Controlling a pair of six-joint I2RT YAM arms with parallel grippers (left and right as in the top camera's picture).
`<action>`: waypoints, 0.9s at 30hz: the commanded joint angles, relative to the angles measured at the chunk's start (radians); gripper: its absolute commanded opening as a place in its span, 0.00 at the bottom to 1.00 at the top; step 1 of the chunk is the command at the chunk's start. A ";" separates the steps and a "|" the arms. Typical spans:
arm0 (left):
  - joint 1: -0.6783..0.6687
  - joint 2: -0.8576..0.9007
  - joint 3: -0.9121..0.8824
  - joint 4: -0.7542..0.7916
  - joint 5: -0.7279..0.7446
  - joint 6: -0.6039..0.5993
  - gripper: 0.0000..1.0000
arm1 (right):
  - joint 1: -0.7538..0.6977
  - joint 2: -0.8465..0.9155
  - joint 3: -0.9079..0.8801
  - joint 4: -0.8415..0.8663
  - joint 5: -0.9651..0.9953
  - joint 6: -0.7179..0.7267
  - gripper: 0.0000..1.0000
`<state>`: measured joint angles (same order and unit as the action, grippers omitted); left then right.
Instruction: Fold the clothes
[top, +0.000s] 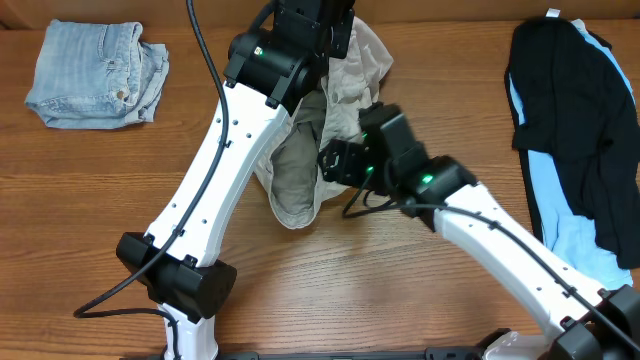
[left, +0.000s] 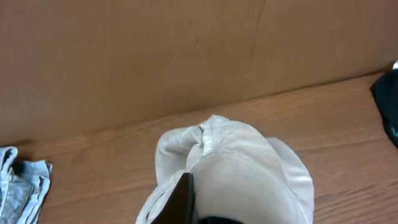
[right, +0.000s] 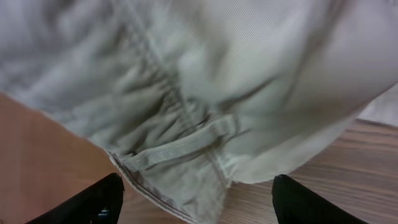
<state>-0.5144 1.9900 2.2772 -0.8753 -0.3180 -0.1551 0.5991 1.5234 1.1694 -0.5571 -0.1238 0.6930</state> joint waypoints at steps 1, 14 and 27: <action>0.006 -0.014 0.037 0.034 -0.006 -0.010 0.04 | 0.092 0.010 -0.029 0.057 0.189 0.150 0.80; 0.005 -0.018 0.037 0.030 -0.006 -0.018 0.04 | 0.187 0.272 -0.050 0.116 0.304 0.560 0.80; 0.006 -0.018 0.167 0.018 -0.111 -0.012 0.04 | 0.232 0.336 -0.050 0.152 0.201 0.479 0.14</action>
<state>-0.5144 1.9919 2.3230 -0.8665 -0.3447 -0.1555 0.8093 1.8412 1.1191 -0.4053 0.1005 1.2297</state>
